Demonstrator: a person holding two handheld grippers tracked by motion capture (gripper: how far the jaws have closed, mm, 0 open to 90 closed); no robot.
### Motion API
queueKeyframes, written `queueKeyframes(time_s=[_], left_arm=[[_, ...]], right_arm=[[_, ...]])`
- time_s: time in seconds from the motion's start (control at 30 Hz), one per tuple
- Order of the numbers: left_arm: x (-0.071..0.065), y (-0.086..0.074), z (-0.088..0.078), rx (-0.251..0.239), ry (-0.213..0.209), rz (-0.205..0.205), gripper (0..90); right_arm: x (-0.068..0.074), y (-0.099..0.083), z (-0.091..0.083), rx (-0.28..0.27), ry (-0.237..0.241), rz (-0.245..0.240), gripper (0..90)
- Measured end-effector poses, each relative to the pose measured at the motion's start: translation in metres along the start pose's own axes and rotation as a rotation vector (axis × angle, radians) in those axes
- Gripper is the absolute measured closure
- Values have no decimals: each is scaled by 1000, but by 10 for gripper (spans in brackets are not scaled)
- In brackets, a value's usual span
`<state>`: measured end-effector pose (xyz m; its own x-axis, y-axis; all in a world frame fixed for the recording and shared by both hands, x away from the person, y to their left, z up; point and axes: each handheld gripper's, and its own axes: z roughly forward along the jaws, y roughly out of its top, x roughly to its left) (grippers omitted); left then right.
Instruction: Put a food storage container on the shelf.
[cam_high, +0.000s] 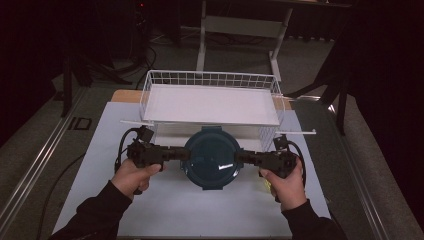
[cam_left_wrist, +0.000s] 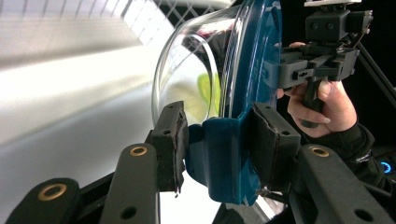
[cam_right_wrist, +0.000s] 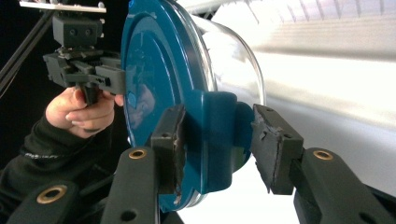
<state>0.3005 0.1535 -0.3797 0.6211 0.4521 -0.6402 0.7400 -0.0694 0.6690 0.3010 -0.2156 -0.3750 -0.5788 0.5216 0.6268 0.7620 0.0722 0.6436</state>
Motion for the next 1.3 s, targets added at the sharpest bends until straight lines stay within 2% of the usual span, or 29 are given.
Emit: queueKeyframes(time_s=[0.1, 0.3, 0.47, 0.6, 0.77, 1.0, 1.13, 1.17, 1.2, 1.3], left_arm=[[-6, 15, -4, -14, 7, 11, 579], [-16, 50, -13, -51, 28, 46, 579], [-16, 74, -15, -72, 31, 56, 578], [-10, 89, -11, -72, 37, 37, 578], [-3, 100, -6, -78, 47, 25, 577], [9, 107, 2, -81, 47, -10, 575], [15, 110, 5, -85, 52, -17, 574], [20, 111, 6, -92, 58, -28, 574], [24, 112, 7, -97, 45, -46, 573], [28, 113, 8, -117, 41, -63, 573]], right_arm=[[5, 15, -4, -14, 2, -15, 559], [11, 46, -10, -46, 14, -16, 559], [13, 70, -13, -70, 8, -16, 559], [9, 85, -12, -74, 0, -1, 558], [-3, 99, -8, -73, -5, 41, 558], [-8, 113, -6, -81, -45, 50, 557], [-14, 117, -3, -80, -50, 78, 557], [-18, 119, 1, -73, -54, 92, 556], [-20, 119, 3, -71, -55, 102, 558], [-24, 124, 5, -80, -43, 132, 557]])
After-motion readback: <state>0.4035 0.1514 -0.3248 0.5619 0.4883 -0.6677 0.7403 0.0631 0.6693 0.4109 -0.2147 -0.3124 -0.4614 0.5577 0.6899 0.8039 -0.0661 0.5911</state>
